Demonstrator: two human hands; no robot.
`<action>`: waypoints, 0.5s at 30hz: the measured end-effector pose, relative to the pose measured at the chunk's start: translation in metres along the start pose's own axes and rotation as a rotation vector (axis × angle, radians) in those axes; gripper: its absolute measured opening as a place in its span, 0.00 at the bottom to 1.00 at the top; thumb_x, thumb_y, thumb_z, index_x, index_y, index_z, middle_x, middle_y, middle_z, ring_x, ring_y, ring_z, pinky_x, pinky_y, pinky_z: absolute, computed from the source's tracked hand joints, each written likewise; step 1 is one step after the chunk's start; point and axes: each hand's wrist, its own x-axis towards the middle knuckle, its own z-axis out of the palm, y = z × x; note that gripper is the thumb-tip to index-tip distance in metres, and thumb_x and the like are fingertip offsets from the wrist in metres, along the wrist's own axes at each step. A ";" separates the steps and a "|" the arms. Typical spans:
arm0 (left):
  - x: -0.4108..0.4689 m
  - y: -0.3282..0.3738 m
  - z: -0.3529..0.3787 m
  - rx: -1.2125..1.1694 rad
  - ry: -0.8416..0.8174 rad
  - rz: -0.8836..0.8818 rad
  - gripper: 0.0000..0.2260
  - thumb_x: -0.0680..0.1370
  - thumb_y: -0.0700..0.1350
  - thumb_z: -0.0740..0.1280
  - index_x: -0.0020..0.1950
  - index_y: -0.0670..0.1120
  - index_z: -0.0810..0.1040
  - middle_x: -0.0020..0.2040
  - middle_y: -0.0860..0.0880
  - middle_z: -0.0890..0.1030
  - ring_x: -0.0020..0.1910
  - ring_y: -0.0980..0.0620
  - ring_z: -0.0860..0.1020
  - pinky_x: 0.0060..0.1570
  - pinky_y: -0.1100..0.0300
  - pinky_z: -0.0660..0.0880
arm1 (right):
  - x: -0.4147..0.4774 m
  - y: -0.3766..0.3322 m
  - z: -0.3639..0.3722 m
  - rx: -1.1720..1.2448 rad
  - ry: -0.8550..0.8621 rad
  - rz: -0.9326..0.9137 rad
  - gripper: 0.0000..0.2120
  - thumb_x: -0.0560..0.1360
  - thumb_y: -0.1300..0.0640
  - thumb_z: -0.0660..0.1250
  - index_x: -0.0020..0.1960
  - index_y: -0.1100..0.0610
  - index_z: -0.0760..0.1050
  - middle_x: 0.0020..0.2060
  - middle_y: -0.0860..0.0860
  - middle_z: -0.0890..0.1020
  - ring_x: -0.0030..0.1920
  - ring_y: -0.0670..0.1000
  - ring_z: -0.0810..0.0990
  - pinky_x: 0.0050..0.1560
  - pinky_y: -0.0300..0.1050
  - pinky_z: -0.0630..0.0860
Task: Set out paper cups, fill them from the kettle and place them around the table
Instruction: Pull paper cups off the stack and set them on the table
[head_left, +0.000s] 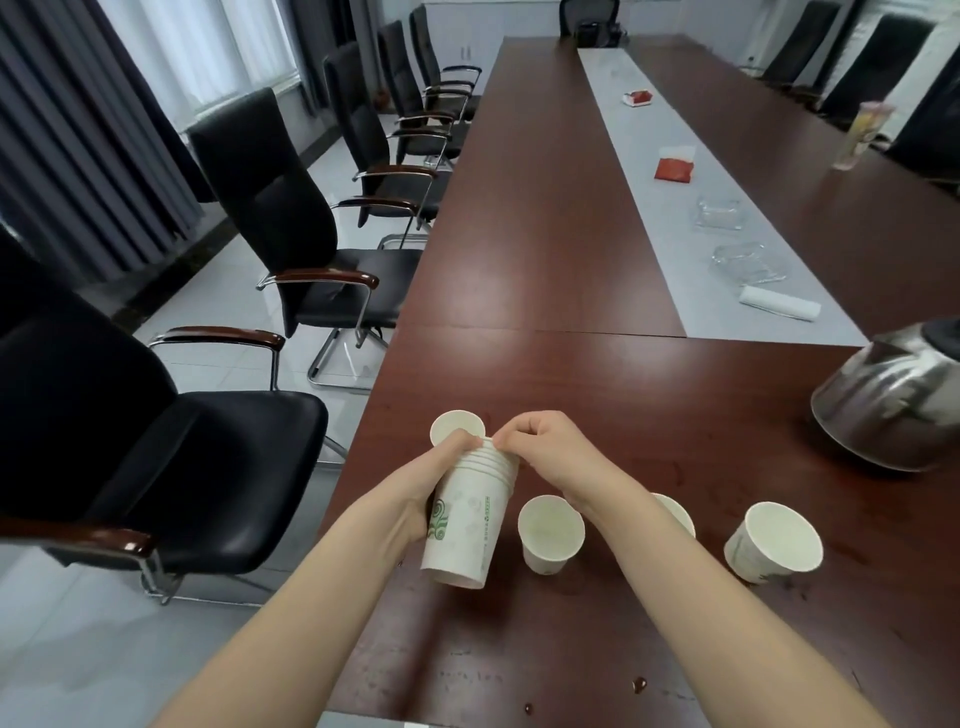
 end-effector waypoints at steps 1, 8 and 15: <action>0.000 0.000 0.001 0.008 0.007 0.000 0.13 0.75 0.47 0.65 0.54 0.39 0.78 0.41 0.40 0.82 0.34 0.45 0.80 0.40 0.55 0.78 | -0.001 0.000 0.000 0.001 0.011 0.001 0.10 0.74 0.63 0.65 0.35 0.54 0.78 0.32 0.45 0.77 0.35 0.43 0.72 0.41 0.38 0.69; 0.005 -0.001 0.006 0.044 0.010 0.015 0.06 0.76 0.46 0.64 0.43 0.45 0.79 0.31 0.46 0.80 0.27 0.50 0.79 0.34 0.60 0.77 | -0.004 0.006 0.003 -0.004 0.068 0.011 0.09 0.74 0.62 0.63 0.37 0.57 0.77 0.34 0.47 0.77 0.36 0.46 0.71 0.43 0.42 0.69; 0.008 -0.005 0.012 0.041 -0.001 0.007 0.06 0.76 0.45 0.63 0.42 0.44 0.78 0.30 0.46 0.80 0.26 0.50 0.78 0.33 0.61 0.76 | -0.010 0.011 0.007 -0.097 0.149 -0.001 0.08 0.76 0.62 0.60 0.42 0.59 0.77 0.35 0.44 0.76 0.34 0.45 0.71 0.36 0.39 0.69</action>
